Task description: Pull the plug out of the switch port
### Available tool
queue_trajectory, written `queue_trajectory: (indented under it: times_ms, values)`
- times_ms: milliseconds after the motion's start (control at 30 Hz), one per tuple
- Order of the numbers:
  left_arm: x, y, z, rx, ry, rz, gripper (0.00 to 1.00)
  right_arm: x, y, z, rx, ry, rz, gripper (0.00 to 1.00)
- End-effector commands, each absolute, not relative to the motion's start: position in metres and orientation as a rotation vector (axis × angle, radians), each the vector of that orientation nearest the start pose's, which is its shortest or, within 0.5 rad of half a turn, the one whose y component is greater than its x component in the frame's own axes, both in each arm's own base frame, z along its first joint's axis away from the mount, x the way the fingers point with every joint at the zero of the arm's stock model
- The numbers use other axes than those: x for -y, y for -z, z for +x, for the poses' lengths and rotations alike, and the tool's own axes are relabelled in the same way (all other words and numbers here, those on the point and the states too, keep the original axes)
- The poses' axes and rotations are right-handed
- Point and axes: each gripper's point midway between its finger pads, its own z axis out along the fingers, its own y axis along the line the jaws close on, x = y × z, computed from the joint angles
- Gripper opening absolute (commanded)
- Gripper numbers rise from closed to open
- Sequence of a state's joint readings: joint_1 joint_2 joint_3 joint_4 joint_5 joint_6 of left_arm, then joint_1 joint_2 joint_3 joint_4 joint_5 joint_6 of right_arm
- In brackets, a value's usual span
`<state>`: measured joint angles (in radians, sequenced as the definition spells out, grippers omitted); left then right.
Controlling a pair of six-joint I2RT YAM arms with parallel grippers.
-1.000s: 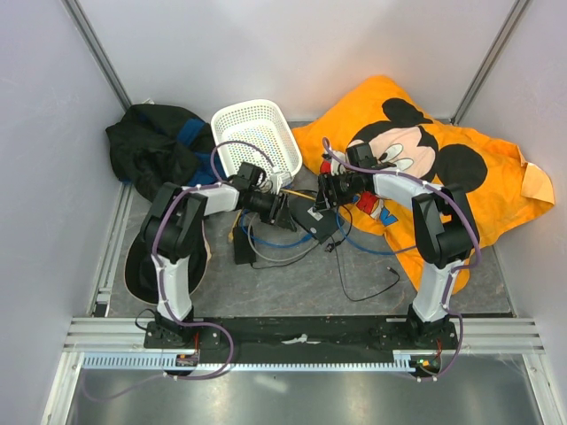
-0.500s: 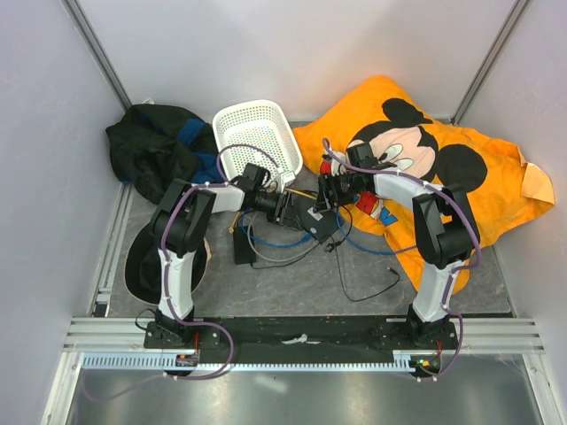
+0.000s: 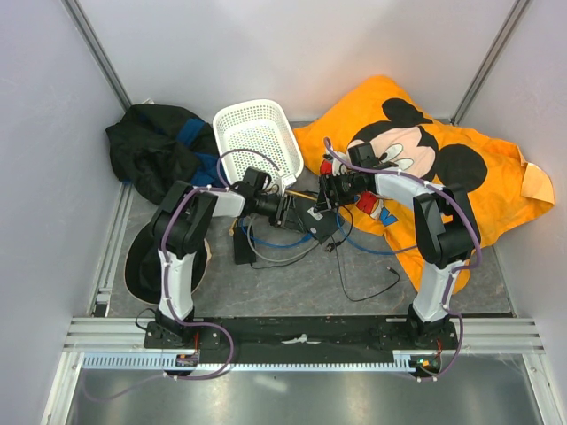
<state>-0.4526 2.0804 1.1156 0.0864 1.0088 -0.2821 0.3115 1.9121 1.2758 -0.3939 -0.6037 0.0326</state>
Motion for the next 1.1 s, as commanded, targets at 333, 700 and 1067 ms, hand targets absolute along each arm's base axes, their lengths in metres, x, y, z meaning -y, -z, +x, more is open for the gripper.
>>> queue_trajectory:
  times_ms: [333,700,1067]
  values:
    - [0.310,-0.093,0.289,-2.122,1.262,0.835,0.59,-0.205,-0.008,0.336,-2.744,-0.866,-0.515,0.73]
    - [0.305,-0.046,0.288,-2.206,1.091,0.744,0.56,-0.203,-0.015,0.337,-2.727,-0.848,-0.538,0.74]
    - [0.316,-0.025,0.275,-2.226,1.261,0.650,0.55,-0.194,-0.012,0.328,-2.744,-0.793,-0.577,0.74]
